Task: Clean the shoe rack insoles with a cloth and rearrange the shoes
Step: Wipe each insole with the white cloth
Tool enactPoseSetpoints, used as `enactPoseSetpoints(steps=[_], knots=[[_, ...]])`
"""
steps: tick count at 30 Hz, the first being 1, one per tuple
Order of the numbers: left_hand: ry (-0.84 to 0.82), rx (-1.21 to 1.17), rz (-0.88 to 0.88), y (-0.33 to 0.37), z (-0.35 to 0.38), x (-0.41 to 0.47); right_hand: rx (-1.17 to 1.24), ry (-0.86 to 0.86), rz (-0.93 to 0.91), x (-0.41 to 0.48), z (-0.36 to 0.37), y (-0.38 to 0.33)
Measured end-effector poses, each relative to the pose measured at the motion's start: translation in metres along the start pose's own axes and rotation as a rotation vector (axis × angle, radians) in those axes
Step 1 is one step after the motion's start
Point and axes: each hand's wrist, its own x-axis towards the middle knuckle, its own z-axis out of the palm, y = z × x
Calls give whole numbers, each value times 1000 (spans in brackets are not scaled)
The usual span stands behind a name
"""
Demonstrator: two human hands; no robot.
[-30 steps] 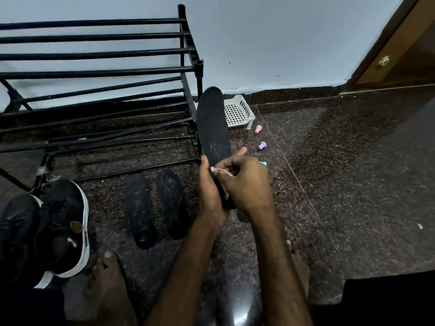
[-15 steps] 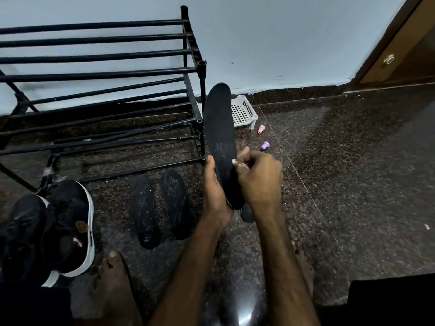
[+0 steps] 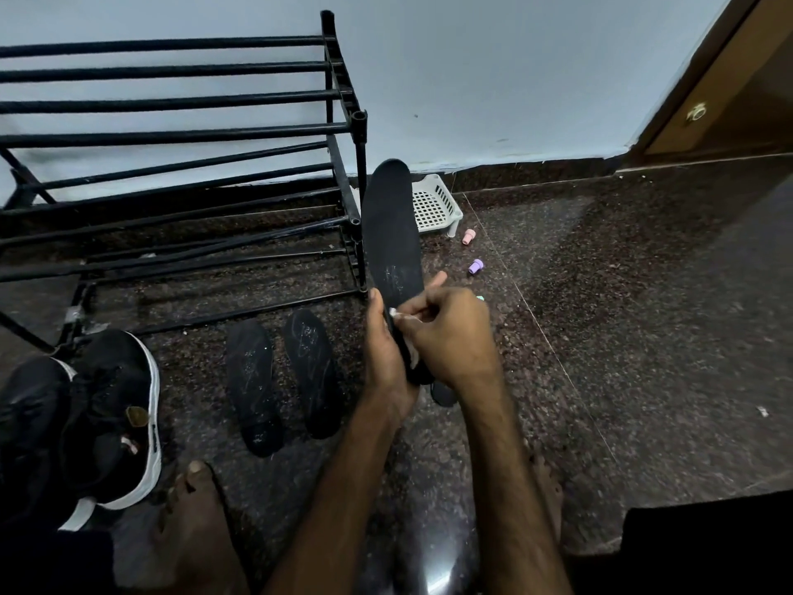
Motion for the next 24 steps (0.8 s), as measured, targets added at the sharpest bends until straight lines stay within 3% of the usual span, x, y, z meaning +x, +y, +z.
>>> enactPoseSetpoints(steps=[6,11,16,21,24], knots=[[32,-28,18,1,0,-2,-4,189,24,8,0,5],[20,8,0,0,0,-1,-5,-22,4,-1,2,0],[68,17,-1,2,-1,-1,-1,184,15,10,-1,8],[75,75,-74,3,0,-2,-36,-31,4,3,-3,13],[81,93,-86,2,-2,-2,-37,135,-3,11,-5,15]])
